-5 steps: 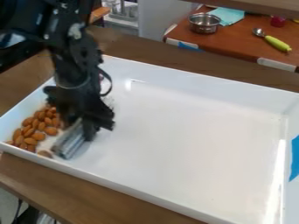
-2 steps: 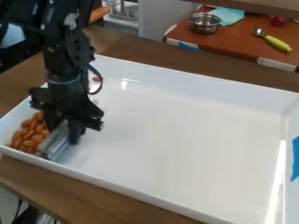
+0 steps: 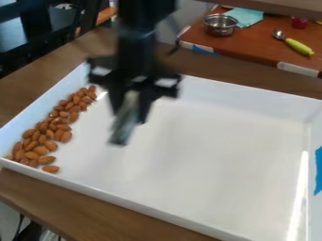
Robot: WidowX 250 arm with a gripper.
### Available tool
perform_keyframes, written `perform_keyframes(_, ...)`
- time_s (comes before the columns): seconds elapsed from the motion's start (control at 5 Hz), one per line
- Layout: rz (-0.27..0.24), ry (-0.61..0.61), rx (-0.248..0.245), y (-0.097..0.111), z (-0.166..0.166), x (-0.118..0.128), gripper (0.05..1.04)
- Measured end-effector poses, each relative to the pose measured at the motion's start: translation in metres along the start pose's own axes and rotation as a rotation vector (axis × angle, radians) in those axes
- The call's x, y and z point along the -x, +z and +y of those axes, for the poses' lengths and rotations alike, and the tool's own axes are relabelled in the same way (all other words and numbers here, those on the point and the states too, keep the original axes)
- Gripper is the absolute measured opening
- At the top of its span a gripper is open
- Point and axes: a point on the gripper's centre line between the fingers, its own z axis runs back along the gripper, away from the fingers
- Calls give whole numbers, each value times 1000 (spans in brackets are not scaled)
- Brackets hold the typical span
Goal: Sweep into pile
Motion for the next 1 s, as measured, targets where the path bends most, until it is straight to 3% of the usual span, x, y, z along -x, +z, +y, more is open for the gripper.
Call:
perform_keyframes(0.2, -20, 12, -48, 16, -41, -5, 381)
perform_keyframes(0.4, -26, -27, -116, 14, -95, -5, 381)
perform_keyframes(0.6, -52, -57, -179, -4, -133, -1, 381)
perform_keyframes(0.8, -74, -95, -238, -27, -148, 9, 381)
perform_keyframes(1.0, -99, -95, -230, -32, -150, 8, 440)
